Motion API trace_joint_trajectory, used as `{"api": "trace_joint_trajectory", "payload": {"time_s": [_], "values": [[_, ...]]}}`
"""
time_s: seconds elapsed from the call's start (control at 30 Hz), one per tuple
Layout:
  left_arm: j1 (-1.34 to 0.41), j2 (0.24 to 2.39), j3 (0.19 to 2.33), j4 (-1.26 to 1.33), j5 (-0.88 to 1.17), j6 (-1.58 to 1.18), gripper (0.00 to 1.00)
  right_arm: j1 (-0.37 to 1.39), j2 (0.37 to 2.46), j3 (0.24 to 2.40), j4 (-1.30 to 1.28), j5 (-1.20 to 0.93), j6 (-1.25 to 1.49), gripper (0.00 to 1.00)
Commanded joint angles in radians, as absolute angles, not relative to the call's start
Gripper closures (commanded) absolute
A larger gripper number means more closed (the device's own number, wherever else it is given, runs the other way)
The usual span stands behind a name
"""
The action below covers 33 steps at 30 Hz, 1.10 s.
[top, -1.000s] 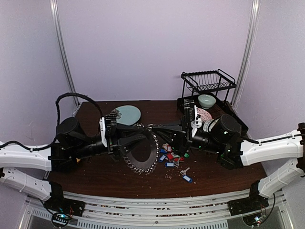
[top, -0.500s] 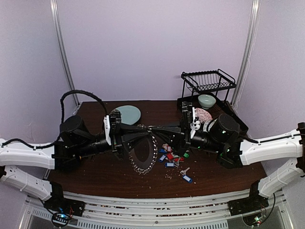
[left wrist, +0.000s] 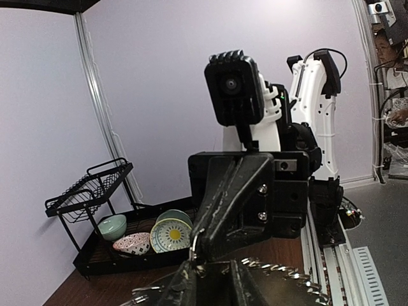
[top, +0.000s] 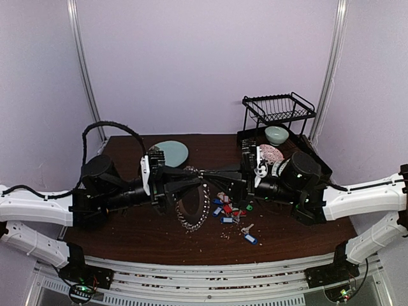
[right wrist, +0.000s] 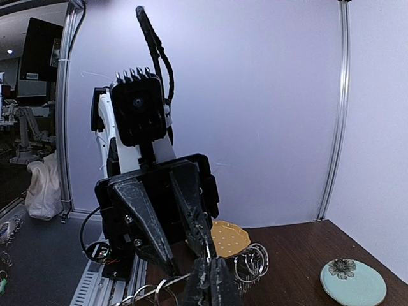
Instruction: Put the keys on the keyring
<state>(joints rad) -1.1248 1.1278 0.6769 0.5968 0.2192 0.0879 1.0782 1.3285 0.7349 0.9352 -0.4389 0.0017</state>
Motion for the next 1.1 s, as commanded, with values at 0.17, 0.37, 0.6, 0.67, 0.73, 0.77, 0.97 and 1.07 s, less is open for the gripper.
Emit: {"api": "trace_joint_trajectory", "payload": {"time_s": [0.17, 0.37, 0.6, 0.67, 0.73, 0.77, 0.97, 1.07], "values": [[-1.121, 1.109, 0.703, 0.612, 0.105, 0.116, 0.83, 1.100, 1.299, 0.752, 0.954, -0.528, -0.002, 1.00], [-1.122, 1.088, 0.681, 0.624, 0.081, 0.125, 0.81, 1.099, 1.293, 0.746, 0.963, -0.528, 0.006, 1.00], [-1.122, 1.102, 0.693, 0.606, 0.181, 0.140, 0.80, 1.100, 1.298, 0.756, 0.950, -0.526, -0.002, 1.00], [-1.123, 1.113, 0.706, 0.600, 0.185, 0.137, 0.80, 1.098, 1.300, 0.761, 0.933, -0.526, -0.014, 1.00], [-1.125, 1.123, 0.719, 0.599, 0.195, 0.139, 0.82, 1.099, 1.306, 0.766, 0.922, -0.526, -0.017, 1.00], [-1.128, 1.127, 0.724, 0.600, 0.200, 0.141, 0.84, 1.099, 1.307, 0.767, 0.923, -0.525, -0.017, 1.00], [-1.131, 1.138, 0.729, 0.593, 0.213, 0.151, 0.99, 1.100, 1.306, 0.771, 0.914, -0.516, -0.020, 1.00], [-1.131, 1.134, 0.732, 0.579, 0.210, 0.159, 1.00, 1.097, 1.300, 0.764, 0.922, -0.512, -0.017, 1.00]]}}
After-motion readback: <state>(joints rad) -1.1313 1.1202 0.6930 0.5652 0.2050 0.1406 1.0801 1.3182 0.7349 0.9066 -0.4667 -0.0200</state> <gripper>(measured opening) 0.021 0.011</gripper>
